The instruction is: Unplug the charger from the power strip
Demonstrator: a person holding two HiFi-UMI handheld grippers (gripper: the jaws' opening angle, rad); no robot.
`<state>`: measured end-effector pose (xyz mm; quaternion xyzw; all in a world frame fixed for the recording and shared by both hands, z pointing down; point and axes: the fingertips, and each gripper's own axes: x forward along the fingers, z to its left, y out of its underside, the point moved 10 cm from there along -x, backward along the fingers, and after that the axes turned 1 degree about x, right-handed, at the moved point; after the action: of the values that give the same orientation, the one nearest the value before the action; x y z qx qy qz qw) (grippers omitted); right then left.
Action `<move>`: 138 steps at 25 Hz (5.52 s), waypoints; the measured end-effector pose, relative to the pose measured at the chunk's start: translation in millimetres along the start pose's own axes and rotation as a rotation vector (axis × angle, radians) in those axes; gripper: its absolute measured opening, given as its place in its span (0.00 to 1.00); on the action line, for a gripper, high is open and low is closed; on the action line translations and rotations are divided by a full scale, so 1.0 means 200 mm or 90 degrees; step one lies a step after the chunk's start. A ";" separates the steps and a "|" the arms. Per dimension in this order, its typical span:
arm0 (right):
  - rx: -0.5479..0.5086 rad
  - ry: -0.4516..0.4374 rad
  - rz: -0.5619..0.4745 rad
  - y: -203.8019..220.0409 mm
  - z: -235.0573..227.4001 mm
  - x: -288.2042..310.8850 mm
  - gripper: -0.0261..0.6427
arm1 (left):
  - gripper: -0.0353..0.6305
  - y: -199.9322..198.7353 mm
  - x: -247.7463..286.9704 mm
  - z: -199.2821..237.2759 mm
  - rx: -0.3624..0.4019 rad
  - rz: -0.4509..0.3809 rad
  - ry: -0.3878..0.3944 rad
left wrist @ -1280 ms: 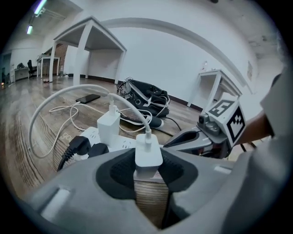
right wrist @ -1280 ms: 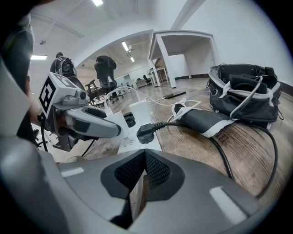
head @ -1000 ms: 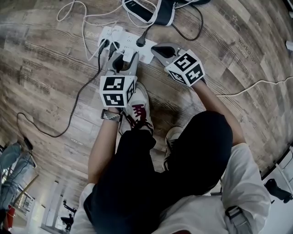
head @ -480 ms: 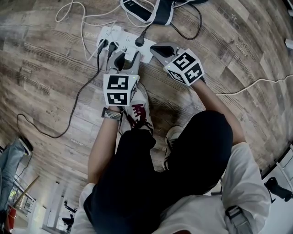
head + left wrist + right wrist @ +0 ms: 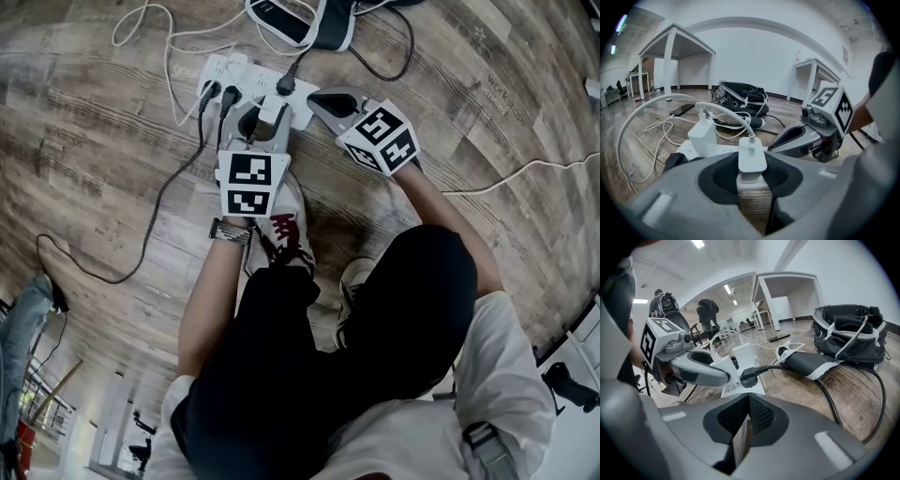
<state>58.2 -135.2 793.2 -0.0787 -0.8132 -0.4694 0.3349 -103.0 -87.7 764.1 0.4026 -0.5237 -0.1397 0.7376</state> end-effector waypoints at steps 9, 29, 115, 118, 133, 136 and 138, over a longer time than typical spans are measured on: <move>0.005 -0.002 -0.003 0.00 -0.01 0.00 0.04 | 0.26 0.03 -0.04 0.04 -0.034 0.010 0.008; 0.009 -0.003 -0.009 0.01 -0.01 0.00 0.04 | 0.26 0.03 -0.04 0.03 -0.050 0.005 0.002; -0.064 0.094 -0.179 -0.40 0.00 -0.37 0.04 | 0.06 -0.13 -0.28 0.08 0.015 -0.115 -0.095; -0.064 0.126 -0.207 -0.53 0.03 -0.46 0.04 | 0.06 -0.27 -0.33 0.14 0.015 -0.145 -0.124; -0.085 0.207 -0.277 -1.64 0.48 -1.30 0.04 | 0.06 -1.40 -1.21 0.13 0.028 -0.209 -0.177; -0.076 0.220 -0.269 -1.83 0.60 -1.53 0.04 | 0.06 -1.63 -1.46 0.08 0.031 -0.204 -0.178; -0.070 0.222 -0.266 -1.96 0.71 -1.68 0.04 | 0.06 -1.78 -1.64 0.03 0.032 -0.201 -0.181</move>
<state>75.0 -170.4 259.7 0.1550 -0.7152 -0.5779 0.3613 -167.7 -110.5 285.3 0.4743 -0.5564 -0.2956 0.6149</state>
